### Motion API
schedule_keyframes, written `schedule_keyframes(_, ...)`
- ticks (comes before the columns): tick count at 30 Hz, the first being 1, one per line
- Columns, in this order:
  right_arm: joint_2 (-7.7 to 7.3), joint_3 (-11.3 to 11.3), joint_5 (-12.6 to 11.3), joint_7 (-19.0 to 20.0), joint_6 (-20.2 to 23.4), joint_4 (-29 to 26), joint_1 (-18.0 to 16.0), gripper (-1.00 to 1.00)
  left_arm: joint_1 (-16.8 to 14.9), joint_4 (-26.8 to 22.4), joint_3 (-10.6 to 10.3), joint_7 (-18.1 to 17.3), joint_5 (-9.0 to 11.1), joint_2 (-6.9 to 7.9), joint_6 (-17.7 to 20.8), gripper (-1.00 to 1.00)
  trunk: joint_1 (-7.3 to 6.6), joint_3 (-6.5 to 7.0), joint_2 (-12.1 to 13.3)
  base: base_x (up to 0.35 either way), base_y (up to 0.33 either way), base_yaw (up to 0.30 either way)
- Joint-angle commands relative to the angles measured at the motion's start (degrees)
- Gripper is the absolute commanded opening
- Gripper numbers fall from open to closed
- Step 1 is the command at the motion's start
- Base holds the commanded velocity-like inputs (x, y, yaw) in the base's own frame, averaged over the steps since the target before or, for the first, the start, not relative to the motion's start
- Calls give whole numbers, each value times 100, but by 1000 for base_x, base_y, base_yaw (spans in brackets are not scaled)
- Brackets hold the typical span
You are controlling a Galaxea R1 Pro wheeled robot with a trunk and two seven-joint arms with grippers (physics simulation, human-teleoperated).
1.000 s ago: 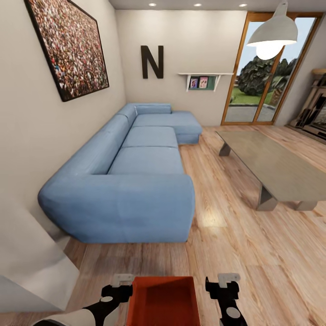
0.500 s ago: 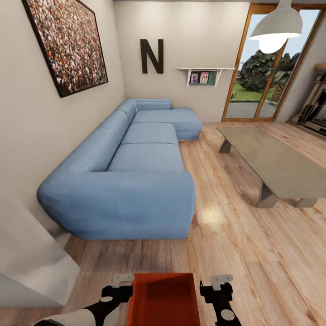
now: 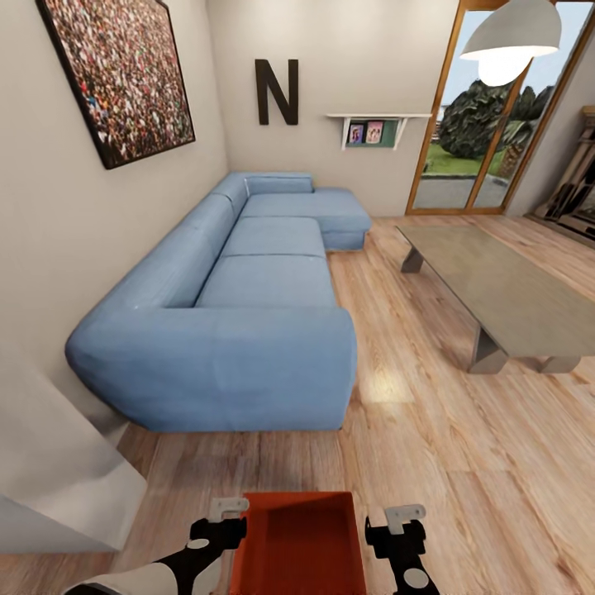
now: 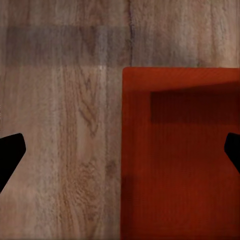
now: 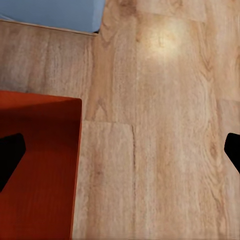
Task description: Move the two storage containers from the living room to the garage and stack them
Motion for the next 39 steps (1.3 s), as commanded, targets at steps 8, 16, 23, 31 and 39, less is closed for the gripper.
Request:
schedule_keyframes(8, -1, 7, 38, 373, 1, 28, -5, 100, -10, 23, -37, 2, 46, 20, -32, 100, 0, -80, -3, 0, 0, 0)
schedule_keyframes(16, -1, 7, 40, 453, -14, 206, -5, 100, -10, 23, -35, 9, 48, 59, -37, 100, 0, -155, -3, 0, 0, 0)
schedule_keyframes(23, -1, 5, 38, 460, -20, 215, -5, 100, -13, 23, -38, 2, 41, 64, -28, 100, 0, -220, -3, 0, 0, 0)
schedule_keyframes(31, -10, -60, -457, 468, -26, 216, -2, 100, -11, 23, -54, 2, 33, 28, -19, 100, 0, -295, -3, 0, 0, 0)
schedule_keyframes(39, -39, -79, -675, 1322, -48, 223, -3, 100, -11, 23, -54, 2, 39, 19, -27, 100, 0, -370, -3, 0, 0, 0)
